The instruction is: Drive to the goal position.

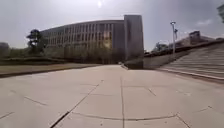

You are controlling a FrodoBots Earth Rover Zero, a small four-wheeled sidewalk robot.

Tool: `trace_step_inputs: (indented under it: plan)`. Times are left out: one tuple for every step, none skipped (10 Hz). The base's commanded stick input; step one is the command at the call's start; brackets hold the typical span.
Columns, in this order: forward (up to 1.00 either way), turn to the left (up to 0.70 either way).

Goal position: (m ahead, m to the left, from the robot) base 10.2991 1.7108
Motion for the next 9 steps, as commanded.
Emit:
trace_step_inputs:
  plan:
    - [0.70, 0.00]
    - [0.70, 0.00]
    - [0.70, 0.00]
    - [0.70, 0.00]
    - [0.70, -0.31]
    - [0.70, -0.35]
    - [0.70, -0.35]
    - [0.70, -0.32]
    - [0.70, -0.09]
